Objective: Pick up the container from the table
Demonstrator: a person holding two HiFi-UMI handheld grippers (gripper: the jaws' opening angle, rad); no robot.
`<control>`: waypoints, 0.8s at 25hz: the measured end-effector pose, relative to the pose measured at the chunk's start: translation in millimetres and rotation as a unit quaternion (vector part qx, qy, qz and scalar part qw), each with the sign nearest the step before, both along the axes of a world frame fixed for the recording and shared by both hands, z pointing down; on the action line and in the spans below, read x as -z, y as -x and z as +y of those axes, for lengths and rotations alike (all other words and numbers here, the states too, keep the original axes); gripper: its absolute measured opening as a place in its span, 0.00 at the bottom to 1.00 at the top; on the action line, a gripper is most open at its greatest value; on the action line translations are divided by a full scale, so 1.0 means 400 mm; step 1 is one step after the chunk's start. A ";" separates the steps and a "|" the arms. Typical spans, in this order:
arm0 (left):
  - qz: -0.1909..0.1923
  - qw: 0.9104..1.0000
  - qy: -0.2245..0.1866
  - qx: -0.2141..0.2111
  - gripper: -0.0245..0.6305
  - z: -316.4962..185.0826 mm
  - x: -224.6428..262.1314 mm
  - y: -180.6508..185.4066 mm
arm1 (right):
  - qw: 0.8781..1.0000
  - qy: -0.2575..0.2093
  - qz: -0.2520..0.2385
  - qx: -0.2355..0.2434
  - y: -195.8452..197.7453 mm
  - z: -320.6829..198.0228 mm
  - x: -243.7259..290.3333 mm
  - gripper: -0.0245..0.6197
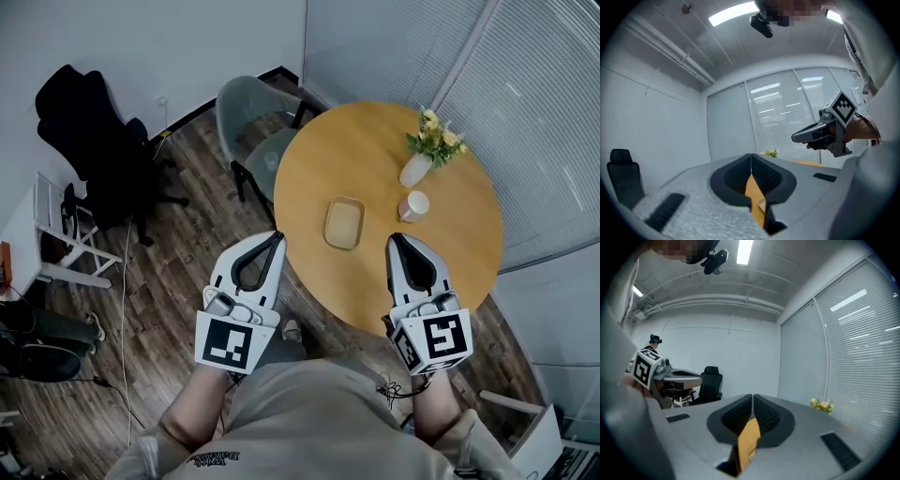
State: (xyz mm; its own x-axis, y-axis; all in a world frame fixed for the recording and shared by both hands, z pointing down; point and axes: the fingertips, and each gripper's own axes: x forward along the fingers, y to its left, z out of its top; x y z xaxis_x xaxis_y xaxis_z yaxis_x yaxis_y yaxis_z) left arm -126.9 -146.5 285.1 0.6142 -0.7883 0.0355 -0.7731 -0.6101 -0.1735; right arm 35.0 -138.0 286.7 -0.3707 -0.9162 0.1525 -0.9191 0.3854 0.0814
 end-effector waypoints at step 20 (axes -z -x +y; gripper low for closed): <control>-0.009 1.000 0.012 -0.015 0.07 -0.136 -0.025 -0.101 | 0.999 0.023 -0.009 -0.028 -0.126 -0.116 -0.049 0.09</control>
